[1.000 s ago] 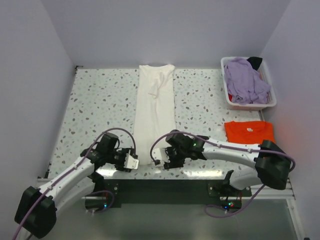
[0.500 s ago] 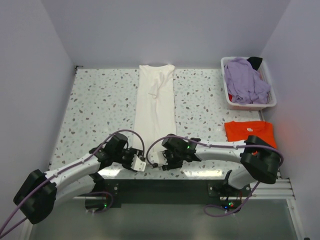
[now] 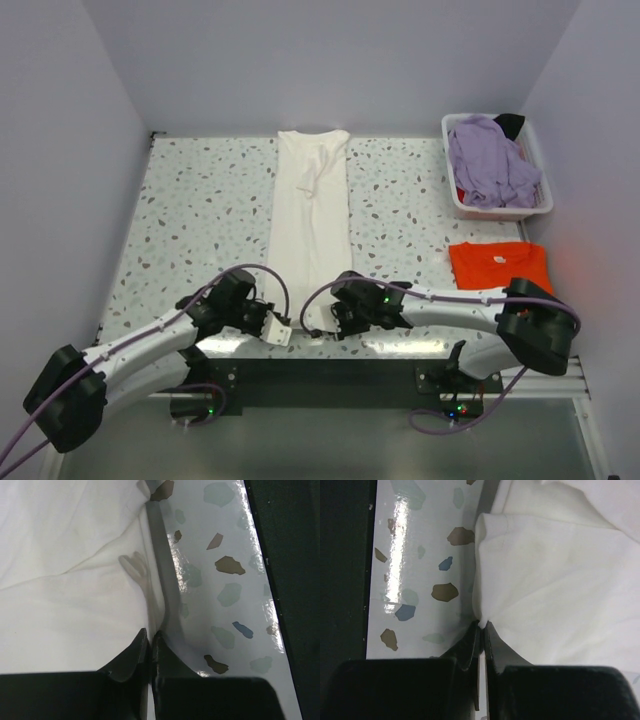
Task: Fold and stack the t-shirts
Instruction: Fold the tshirt
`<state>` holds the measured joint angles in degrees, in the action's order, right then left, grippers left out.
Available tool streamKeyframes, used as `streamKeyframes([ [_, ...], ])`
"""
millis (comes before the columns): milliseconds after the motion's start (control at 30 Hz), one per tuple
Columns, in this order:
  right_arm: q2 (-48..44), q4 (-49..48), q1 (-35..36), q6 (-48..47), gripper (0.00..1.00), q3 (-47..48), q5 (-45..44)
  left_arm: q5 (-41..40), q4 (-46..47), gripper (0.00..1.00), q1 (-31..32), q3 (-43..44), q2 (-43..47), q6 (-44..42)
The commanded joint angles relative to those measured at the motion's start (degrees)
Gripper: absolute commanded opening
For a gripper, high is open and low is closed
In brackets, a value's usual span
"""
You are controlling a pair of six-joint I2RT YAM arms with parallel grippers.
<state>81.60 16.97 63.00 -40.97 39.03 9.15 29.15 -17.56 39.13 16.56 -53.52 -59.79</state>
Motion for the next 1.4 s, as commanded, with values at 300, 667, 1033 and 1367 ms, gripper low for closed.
streamKeyframes([
  [300,-13.2,12.1,2.4,6.7,0.00,7.6,5.7,4.6,-20.4,0.00,0.0,13.8,10.7,-0.6],
  [667,0.4,13.8,-15.5,-10.0,0.00,21.2,14.6,8.7,-7.3,0.00,-17.9,28.0,-13.2,-11.3],
  [1033,20.7,15.7,-27.9,-25.1,0.00,37.6,21.2,9.6,-1.9,0.00,-24.0,45.7,-37.1,-16.8],
  [1367,34.4,20.5,-32.1,-27.8,0.00,54.6,23.8,9.8,-1.3,0.00,-26.8,58.2,-50.3,-18.2],
])
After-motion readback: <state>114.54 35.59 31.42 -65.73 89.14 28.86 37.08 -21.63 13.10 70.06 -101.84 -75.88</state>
